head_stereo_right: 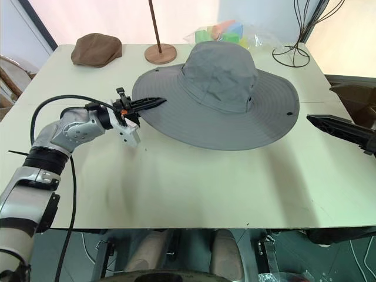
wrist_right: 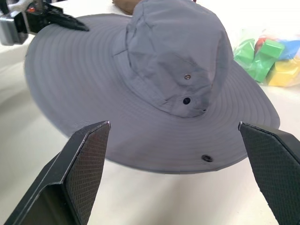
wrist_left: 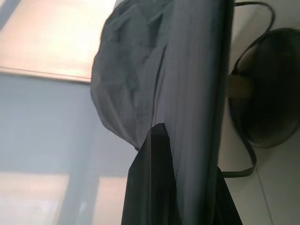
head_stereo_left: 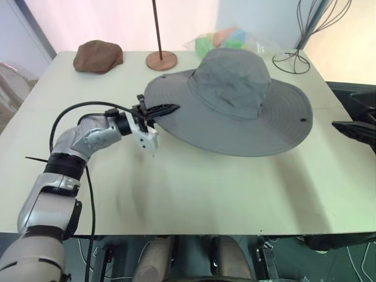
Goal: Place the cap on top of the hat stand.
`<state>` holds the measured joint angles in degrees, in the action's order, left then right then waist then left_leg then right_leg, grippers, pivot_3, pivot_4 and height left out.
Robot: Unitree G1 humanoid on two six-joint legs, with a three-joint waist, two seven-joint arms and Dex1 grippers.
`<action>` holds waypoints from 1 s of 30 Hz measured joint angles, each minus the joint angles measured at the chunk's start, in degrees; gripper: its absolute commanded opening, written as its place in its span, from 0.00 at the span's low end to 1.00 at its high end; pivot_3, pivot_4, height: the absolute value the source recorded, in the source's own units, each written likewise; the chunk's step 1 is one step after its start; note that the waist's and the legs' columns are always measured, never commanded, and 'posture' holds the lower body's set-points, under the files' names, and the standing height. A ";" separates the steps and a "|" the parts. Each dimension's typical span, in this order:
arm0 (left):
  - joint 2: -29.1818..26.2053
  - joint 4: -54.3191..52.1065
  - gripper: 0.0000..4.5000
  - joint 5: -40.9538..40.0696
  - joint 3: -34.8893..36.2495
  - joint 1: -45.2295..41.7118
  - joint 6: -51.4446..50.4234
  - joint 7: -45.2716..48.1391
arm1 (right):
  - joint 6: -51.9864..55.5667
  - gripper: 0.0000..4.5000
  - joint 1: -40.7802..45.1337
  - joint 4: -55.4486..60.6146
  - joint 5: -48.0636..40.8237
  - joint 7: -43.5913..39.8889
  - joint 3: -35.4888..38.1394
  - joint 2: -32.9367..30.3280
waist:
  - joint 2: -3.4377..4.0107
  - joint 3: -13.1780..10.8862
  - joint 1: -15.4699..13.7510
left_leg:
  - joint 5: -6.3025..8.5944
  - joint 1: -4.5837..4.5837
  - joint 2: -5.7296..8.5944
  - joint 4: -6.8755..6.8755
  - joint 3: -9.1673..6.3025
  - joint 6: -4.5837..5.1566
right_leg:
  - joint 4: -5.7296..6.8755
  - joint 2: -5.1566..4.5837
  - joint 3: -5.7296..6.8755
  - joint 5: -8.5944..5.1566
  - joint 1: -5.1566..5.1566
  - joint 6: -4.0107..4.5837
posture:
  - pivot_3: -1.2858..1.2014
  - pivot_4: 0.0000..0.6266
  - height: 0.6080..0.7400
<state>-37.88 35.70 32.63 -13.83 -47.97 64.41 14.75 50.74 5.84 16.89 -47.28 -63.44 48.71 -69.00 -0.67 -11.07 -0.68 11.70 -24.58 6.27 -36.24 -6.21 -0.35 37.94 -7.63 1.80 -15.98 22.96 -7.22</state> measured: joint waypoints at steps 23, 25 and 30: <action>-14.16 0.09 0.99 -5.38 -0.37 4.80 3.23 2.43 | -3.88 1.00 -0.90 -3.41 5.08 -4.53 -3.38 -0.15 | 0.03 0.02 0.16 | 0.00 0.03 -0.02 0.05 0.01 0.00 | 0.00 0.01 -0.02 0.00 0.04 0.00 | 0.52 0.24 1.00; -16.93 -0.27 0.99 -11.82 -0.64 7.88 0.93 7.45 | -4.76 1.00 -0.89 -4.67 5.96 -5.23 -3.71 -0.34 | 0.04 0.02 0.14 | 0.00 0.03 -0.02 0.05 0.00 -0.01 | 0.00 0.01 -0.02 0.00 0.04 0.00 | 0.52 0.24 1.00; -22.48 -4.20 0.99 -35.20 0.57 14.27 -23.35 31.92 | -7.85 1.00 -1.07 -9.56 8.59 -8.25 -5.82 -2.09 | 0.05 0.01 0.23 | 0.01 0.03 -0.05 0.04 -0.02 -0.01 | 0.01 0.04 -0.02 0.00 0.05 0.04 | 0.52 0.24 1.00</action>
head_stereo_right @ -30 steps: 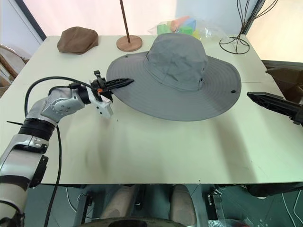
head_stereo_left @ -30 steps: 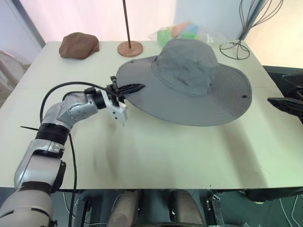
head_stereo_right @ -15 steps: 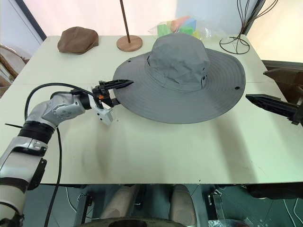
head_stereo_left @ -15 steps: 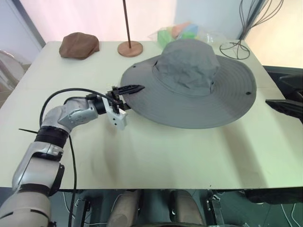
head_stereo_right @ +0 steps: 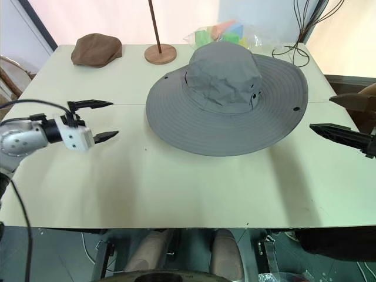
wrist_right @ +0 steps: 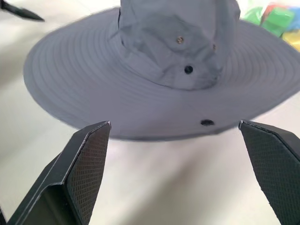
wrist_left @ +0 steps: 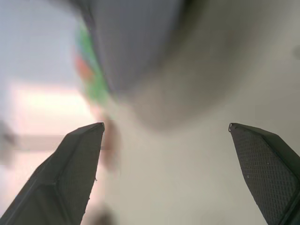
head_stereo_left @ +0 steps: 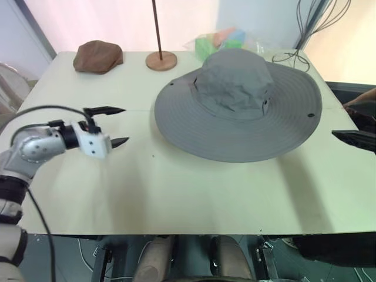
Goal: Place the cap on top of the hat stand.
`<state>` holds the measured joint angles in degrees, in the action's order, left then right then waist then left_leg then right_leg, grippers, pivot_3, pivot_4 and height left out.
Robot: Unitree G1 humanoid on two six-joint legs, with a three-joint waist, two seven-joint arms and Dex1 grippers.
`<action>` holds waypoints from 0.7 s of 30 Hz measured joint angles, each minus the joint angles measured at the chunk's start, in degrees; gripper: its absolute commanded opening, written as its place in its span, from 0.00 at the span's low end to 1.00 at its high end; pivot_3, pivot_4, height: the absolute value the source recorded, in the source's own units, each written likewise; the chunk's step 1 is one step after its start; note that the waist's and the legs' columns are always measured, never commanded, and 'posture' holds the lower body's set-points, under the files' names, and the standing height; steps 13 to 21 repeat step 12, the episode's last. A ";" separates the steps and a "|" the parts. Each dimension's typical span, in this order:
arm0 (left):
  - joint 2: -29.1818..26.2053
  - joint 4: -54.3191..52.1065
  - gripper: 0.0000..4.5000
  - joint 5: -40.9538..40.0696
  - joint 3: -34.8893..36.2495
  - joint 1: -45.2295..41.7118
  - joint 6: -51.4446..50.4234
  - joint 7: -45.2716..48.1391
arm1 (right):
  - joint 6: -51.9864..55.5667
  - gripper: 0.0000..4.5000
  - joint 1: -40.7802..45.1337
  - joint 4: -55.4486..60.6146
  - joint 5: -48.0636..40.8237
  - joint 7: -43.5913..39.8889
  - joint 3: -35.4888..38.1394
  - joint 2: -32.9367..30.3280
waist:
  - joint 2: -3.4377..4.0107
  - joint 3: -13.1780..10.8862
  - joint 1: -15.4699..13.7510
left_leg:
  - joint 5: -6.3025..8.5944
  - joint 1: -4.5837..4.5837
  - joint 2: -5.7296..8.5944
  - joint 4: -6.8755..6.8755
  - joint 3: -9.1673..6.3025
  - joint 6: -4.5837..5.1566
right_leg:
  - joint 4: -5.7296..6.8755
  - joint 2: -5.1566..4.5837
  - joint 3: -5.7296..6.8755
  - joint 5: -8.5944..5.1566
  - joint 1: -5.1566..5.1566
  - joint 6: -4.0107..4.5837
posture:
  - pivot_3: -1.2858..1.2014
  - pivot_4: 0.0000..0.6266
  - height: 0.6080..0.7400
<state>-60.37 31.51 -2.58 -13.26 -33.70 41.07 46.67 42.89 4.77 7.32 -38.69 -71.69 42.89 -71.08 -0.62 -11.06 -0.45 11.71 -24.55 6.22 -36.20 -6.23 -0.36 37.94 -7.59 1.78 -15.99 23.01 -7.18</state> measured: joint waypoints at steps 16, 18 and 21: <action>-7.69 -12.78 0.99 -37.25 12.86 -19.73 -72.78 36.00 | -5.67 1.00 10.47 -13.64 2.58 -5.91 -9.62 -5.67 | 0.14 -0.01 2.06 | 0.00 0.10 -0.06 0.18 0.05 0.01 | 0.00 0.04 -0.04 -0.05 0.00 -0.04 | 0.52 0.24 1.00; -7.69 -12.78 0.99 -37.25 12.86 -19.73 -72.78 36.00 | -5.67 1.00 10.47 -13.64 2.58 -5.91 -9.62 -5.67 | 0.14 -0.01 2.06 | 0.00 0.10 -0.06 0.18 0.05 0.01 | 0.00 0.04 -0.04 -0.05 0.00 -0.04 | 0.52 0.24 1.00; -7.69 -12.78 0.99 -37.25 12.86 -19.73 -72.78 36.00 | -5.67 1.00 10.47 -13.64 2.58 -5.91 -9.62 -5.67 | 0.14 -0.01 2.06 | 0.00 0.10 -0.06 0.18 0.05 0.01 | 0.00 0.04 -0.04 -0.05 0.00 -0.04 | 0.52 0.24 1.00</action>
